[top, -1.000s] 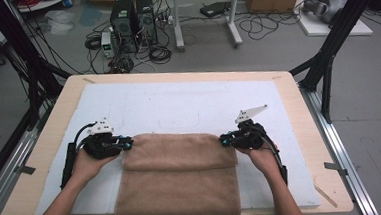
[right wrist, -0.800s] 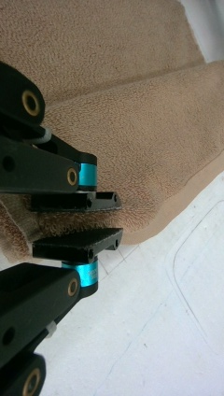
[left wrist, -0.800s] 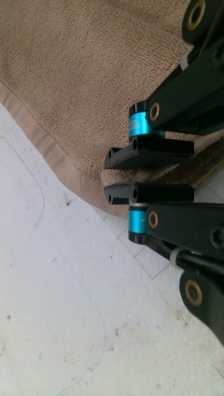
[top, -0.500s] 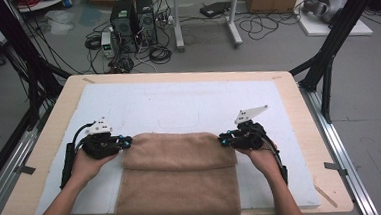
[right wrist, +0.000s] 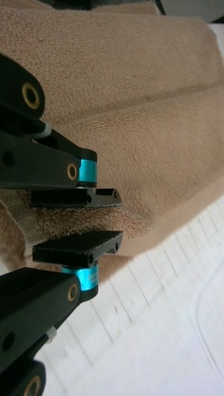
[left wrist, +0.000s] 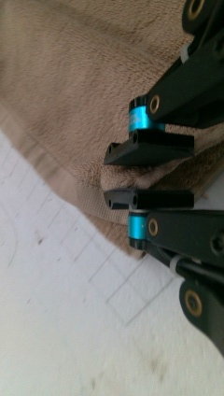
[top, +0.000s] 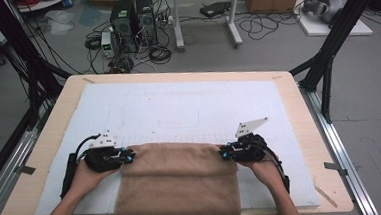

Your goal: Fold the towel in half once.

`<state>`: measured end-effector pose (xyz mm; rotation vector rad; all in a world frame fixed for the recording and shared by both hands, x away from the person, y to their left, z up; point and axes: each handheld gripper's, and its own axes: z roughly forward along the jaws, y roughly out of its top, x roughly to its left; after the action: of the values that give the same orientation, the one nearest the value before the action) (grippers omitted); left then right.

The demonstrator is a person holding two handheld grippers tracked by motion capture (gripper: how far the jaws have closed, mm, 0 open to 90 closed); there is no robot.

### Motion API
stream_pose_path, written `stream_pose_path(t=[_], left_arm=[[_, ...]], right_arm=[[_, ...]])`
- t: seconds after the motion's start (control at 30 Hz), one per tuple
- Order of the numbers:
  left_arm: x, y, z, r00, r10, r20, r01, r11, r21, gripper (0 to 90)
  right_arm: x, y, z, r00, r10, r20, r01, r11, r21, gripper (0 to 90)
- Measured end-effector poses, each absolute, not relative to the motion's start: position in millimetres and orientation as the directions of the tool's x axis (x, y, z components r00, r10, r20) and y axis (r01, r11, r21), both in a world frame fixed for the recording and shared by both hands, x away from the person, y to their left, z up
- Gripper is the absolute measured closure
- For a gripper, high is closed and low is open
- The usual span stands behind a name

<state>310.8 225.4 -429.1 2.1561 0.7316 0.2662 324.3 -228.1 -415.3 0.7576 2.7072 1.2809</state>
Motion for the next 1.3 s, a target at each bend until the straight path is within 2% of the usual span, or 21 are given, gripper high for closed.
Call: stream_pose_path(t=[0.3,0.53,0.6,0.63,0.67,0.7,0.9,1.07,1.17,1.3], left_arm=[[295,231,-422,0.839,0.543,-0.037,0.368,-0.515,0.774,84.3],[268,238,-413,0.866,0.499,-0.043,0.329,-0.503,0.799,84.3],[258,238,-410,0.873,0.487,-0.039,0.316,-0.502,0.805,83.0],[255,238,-409,0.866,0.499,-0.039,0.319,-0.490,0.812,78.6],[256,240,-405,0.858,0.511,-0.047,0.328,-0.476,0.816,72.5],[259,241,-403,0.850,0.525,-0.050,0.331,-0.458,0.825,70.3],[293,238,-401,0.794,0.608,-0.025,0.359,-0.435,0.826,62.8],[323,230,-422,0.753,0.658,-0.011,0.421,-0.469,0.777,56.5],[333,228,-430,0.738,0.673,-0.045,0.460,-0.453,0.763,53.3],[343,230,-439,0.708,0.699,-0.097,0.528,-0.434,0.730,43.2]], right_arm=[[311,-229,-402,-0.910,0.391,0.135,0.347,0.544,0.764,80.6],[291,-228,-399,-0.932,0.321,0.171,0.328,0.541,0.774,80.8],[284,-226,-400,-0.942,0.272,0.197,0.321,0.553,0.769,77.8],[282,-225,-400,-0.943,0.271,0.192,0.317,0.561,0.765,71.7],[281,-225,-399,-0.939,0.295,0.176,0.320,0.565,0.761,68.6],[283,-226,-396,-0.935,0.308,0.173,0.324,0.551,0.769,68.6],[311,-238,-387,-0.896,0.409,0.169,0.368,0.476,0.798,62.2],[341,-236,-405,-0.854,0.495,0.159,0.437,0.518,0.735,53.0],[350,-237,-418,-0.831,0.530,0.169,0.481,0.531,0.698,48.5],[355,-238,-431,-0.806,0.567,0.171,0.526,0.552,0.647,41.5]])
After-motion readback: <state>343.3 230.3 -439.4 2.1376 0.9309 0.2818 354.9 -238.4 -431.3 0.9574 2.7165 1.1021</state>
